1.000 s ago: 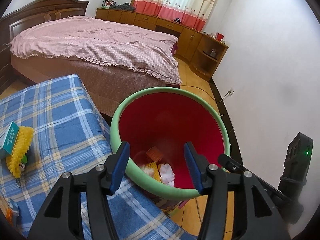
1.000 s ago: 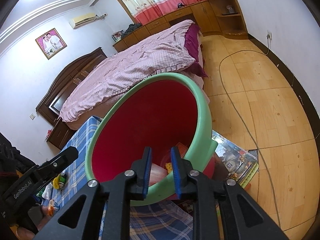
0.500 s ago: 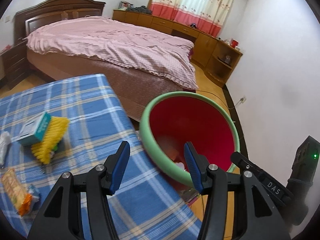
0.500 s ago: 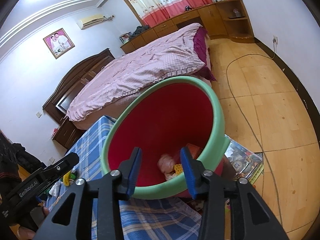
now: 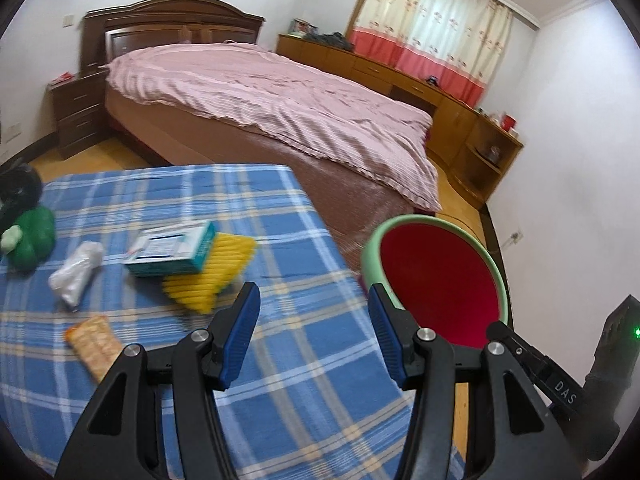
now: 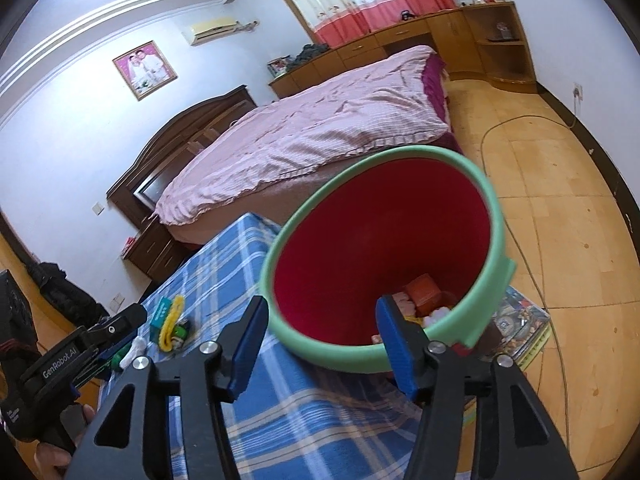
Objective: Collect trash
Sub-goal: 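Move both open tools back toward the items on the table, then grasp the small white plastic bag with the left tool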
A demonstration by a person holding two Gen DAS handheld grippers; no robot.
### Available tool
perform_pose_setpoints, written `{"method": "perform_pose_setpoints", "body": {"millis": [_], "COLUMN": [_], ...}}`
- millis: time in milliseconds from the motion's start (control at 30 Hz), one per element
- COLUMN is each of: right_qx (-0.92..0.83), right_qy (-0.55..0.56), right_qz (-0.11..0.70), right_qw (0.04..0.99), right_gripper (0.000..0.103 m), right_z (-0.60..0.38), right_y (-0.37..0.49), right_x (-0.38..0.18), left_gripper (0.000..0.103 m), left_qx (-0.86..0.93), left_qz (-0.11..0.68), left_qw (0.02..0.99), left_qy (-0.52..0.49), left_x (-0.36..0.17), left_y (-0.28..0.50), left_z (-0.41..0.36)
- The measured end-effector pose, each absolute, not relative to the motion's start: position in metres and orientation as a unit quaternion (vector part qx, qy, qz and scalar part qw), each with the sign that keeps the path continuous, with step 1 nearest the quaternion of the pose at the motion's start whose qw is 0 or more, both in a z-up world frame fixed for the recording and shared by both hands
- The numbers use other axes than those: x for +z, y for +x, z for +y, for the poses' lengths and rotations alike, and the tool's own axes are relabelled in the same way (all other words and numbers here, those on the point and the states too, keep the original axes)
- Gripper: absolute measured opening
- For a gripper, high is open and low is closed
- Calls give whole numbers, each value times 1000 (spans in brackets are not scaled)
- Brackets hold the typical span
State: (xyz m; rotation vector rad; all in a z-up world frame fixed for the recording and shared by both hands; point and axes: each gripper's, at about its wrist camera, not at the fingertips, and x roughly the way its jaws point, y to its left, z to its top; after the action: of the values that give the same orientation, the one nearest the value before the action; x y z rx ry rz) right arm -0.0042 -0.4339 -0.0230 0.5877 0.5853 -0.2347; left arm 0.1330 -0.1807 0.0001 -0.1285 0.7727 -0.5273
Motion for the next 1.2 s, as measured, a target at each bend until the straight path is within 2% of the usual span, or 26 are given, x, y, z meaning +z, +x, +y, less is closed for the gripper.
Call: {"method": "perform_pose_setpoints", "body": {"millis": [467,1200], "right_qx": [-62,-4], "right_qy": [249,210], "right_qz": [299,332], "right_qw": [919,920], "right_gripper": [68,70], "right_z": [-377,-309], "right_y": [21,86], "right_x": [-7,2], "left_gripper": [56,56], "left_qx": [-181,-89], "left_qz": [353,357], "left_qw": [915,926], "left_qy": [-75,-89], "left_x": [13,5], "left_y": [137,168], "left_z": [-103,-2]}}
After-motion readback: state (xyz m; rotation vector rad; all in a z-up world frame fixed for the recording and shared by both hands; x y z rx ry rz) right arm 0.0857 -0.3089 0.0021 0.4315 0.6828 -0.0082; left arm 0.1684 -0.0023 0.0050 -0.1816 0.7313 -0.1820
